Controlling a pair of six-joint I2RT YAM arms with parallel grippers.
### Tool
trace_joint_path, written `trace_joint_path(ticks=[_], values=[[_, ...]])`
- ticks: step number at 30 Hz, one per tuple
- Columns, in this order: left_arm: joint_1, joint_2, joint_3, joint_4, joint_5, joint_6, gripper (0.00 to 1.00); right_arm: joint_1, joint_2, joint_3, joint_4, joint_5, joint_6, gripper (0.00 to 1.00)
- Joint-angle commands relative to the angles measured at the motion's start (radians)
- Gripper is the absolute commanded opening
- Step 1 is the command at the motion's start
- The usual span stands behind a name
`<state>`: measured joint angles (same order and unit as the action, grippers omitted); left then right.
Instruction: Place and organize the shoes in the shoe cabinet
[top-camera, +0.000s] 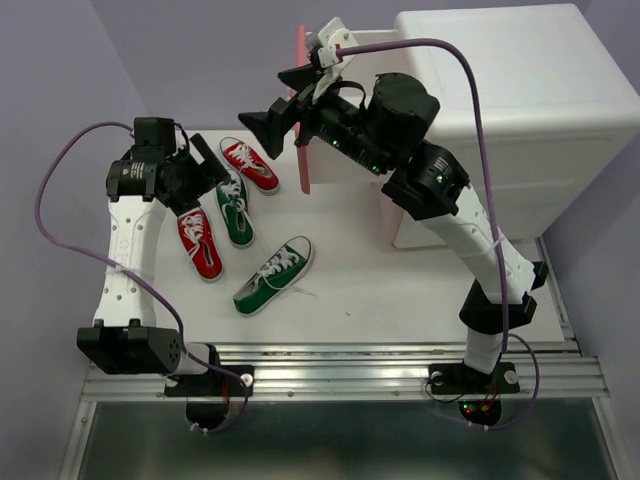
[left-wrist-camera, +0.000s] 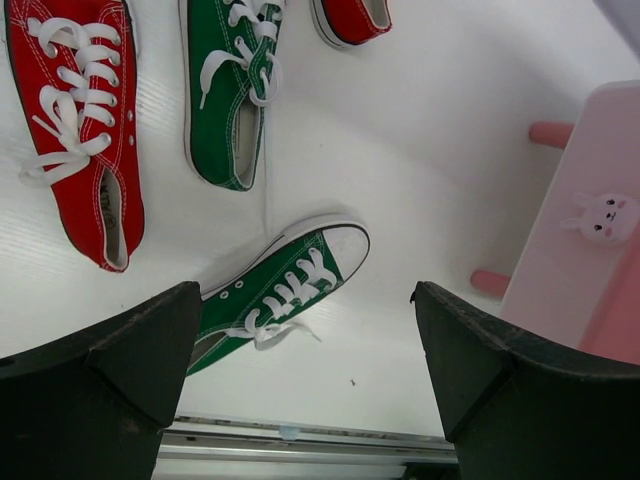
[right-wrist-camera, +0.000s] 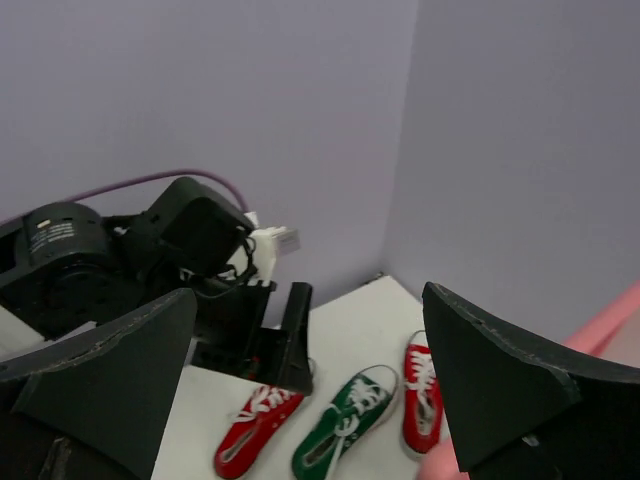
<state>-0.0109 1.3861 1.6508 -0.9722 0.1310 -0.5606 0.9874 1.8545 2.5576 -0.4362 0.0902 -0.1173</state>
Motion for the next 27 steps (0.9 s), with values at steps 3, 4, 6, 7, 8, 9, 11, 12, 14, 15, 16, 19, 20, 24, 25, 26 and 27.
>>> trace_joint_path(ticks=[3,4,6,7,8,9,11,12,14,15,16,19,20,24,25,26,27], values=[[-0.001,-0.128,-0.072,-0.054,-0.047,0.025,0.99,0.068,0.020,-0.003,-0.018,-0.122,0.113,1.00],[-0.001,-0.140,-0.092,-0.053,-0.051,0.018,0.99,0.079,0.021,-0.013,-0.039,-0.116,0.114,1.00],[-0.001,-0.174,-0.146,-0.046,-0.051,-0.010,0.99,0.112,0.034,-0.016,-0.136,-0.098,0.137,1.00],[-0.001,-0.183,-0.160,-0.046,-0.056,-0.019,0.99,0.125,0.037,-0.017,-0.163,-0.071,0.180,1.00],[-0.001,-0.197,-0.193,-0.046,-0.059,-0.021,0.99,0.146,0.040,-0.039,-0.211,-0.061,0.198,1.00],[-0.001,-0.200,-0.206,-0.049,-0.062,-0.016,0.99,0.160,0.035,-0.060,-0.223,-0.057,0.215,1.00],[-0.001,-0.199,-0.220,-0.080,-0.117,-0.024,0.99,0.203,0.038,-0.091,-0.253,-0.012,0.208,1.00],[-0.001,-0.193,-0.227,-0.091,-0.179,-0.048,0.99,0.233,0.046,-0.100,-0.295,0.006,0.196,1.00],[0.002,-0.182,-0.233,-0.109,-0.212,-0.074,0.99,0.243,0.089,-0.097,-0.382,0.006,0.214,1.00],[0.002,-0.174,-0.232,-0.114,-0.226,-0.090,0.99,0.243,0.106,-0.090,-0.416,0.005,0.225,1.00],[0.003,-0.170,-0.229,-0.120,-0.238,-0.114,0.99,0.243,0.121,-0.077,-0.444,0.006,0.229,1.00],[0.029,-0.150,-0.207,-0.128,-0.277,-0.107,0.99,0.252,0.146,-0.095,-0.502,0.037,0.252,1.00],[0.035,-0.142,-0.192,-0.141,-0.331,-0.096,0.99,0.252,0.146,-0.118,-0.507,0.057,0.258,1.00],[0.072,-0.168,-0.207,-0.149,-0.435,-0.142,0.99,0.252,0.138,-0.177,-0.544,0.105,0.338,1.00],[0.110,-0.173,-0.220,-0.149,-0.444,-0.154,0.99,0.252,0.138,-0.194,-0.555,0.097,0.361,1.00],[0.133,-0.179,-0.242,-0.151,-0.456,-0.180,0.99,0.252,0.144,-0.220,-0.584,0.082,0.422,1.00],[0.176,-0.179,-0.249,-0.149,-0.453,-0.189,0.99,0.252,0.150,-0.232,-0.595,0.082,0.454,1.00]])
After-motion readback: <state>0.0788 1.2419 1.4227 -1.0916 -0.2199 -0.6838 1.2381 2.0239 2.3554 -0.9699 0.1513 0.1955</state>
